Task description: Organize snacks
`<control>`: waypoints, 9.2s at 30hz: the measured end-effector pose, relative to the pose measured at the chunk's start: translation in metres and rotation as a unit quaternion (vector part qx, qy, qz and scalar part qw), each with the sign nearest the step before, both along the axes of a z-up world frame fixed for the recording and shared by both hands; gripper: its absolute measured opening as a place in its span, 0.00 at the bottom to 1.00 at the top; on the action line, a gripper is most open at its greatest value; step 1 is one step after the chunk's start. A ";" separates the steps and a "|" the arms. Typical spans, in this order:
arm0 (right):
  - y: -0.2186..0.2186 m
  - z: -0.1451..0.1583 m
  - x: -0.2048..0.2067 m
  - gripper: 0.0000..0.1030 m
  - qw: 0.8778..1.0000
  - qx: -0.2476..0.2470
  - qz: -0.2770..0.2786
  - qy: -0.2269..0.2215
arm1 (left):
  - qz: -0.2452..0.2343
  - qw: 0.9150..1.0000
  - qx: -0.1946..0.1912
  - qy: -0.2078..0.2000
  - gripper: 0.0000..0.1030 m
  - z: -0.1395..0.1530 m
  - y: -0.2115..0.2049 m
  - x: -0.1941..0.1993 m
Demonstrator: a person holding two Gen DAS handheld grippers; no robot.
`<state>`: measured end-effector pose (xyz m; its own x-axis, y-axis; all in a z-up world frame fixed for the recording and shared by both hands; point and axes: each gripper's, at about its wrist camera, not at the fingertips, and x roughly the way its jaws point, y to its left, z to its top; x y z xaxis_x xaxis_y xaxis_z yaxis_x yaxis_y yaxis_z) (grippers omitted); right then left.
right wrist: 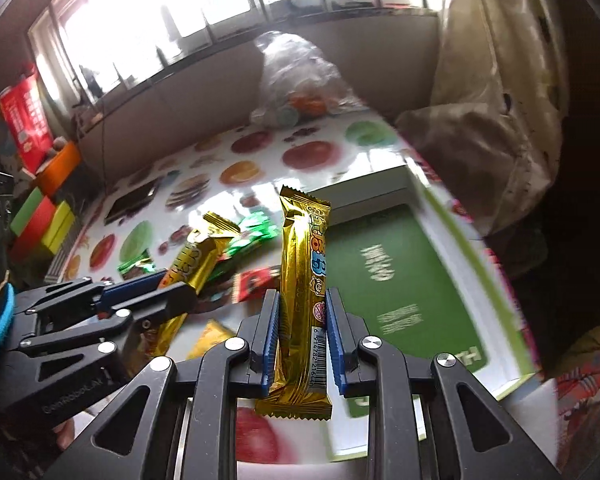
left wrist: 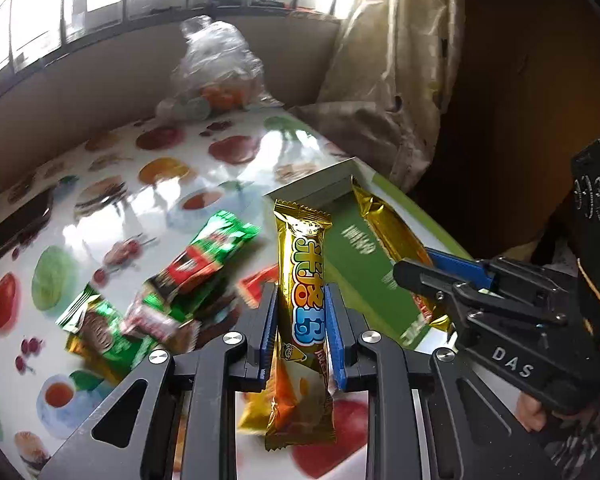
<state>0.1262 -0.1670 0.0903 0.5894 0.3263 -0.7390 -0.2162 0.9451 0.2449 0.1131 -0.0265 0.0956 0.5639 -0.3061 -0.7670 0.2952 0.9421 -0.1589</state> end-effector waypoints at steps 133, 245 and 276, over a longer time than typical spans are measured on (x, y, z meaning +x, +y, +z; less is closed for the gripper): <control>0.053 -0.047 -0.031 0.37 0.999 -0.018 0.021 0.042 | 0.140 0.990 -0.026 0.005 0.37 -0.050 0.088 -0.043; 0.047 -0.053 -0.035 0.18 0.998 -0.020 0.019 0.055 | 0.018 0.999 0.021 0.044 0.24 -0.078 0.032 -0.027; 0.028 -0.011 -0.039 0.18 1.000 -0.009 -0.003 0.005 | 0.042 0.999 0.019 -0.023 0.24 -0.011 0.023 -0.032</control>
